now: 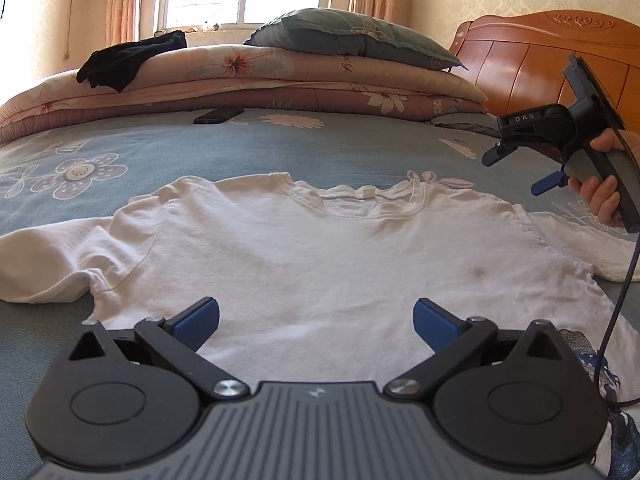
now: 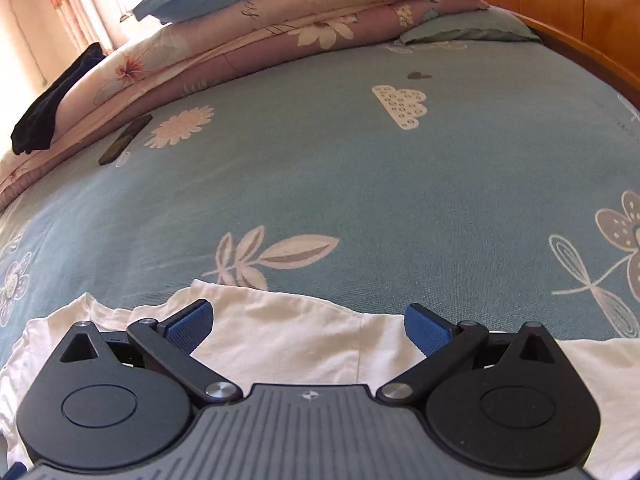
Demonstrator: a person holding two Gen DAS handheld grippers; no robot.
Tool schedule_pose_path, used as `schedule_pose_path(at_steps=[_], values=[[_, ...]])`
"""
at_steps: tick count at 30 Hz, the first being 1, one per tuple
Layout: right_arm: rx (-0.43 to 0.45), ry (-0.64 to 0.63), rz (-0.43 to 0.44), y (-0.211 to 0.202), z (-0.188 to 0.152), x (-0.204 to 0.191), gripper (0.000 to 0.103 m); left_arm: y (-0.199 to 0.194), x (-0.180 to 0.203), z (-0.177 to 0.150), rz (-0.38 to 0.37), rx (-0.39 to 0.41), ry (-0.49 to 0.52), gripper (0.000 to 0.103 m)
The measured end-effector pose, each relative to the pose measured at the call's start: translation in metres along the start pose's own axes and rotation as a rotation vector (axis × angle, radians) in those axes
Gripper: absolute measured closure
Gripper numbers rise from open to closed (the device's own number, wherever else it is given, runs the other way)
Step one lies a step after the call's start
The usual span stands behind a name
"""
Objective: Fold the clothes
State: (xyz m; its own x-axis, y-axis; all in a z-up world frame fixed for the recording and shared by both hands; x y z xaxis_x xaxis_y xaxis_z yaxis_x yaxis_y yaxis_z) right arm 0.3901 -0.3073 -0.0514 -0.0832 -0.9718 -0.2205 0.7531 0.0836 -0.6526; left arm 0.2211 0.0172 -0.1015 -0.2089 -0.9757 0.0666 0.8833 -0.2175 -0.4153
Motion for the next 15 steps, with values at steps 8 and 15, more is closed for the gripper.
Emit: schedule_pose_path(at_steps=[8,15], values=[[0.082,-0.206,0.043,-0.145,-0.029,-0.050,0.000,-0.052,0.005,0.047,-0.194,0.064,-0.071,0.001],[0.068,-0.276,0.137,-0.203,-0.109,-0.060,0.000,-0.113,-0.028,0.088,-0.261,0.116,-0.205,0.001]])
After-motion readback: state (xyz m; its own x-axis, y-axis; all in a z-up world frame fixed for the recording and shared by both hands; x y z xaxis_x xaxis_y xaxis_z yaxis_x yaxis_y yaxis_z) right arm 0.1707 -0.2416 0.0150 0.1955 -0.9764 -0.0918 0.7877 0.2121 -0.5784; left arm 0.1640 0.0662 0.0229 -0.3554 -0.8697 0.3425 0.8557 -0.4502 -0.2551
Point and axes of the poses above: each gripper's, at about its wrist camera, not at the fingertips, and y roughly the way its jaws point, x to its right, z to its top, the point moved 1 cm from there along y, roughly the way its jaws point, and after that the axes turned 7 degrees about x, right-handed, at the moved point
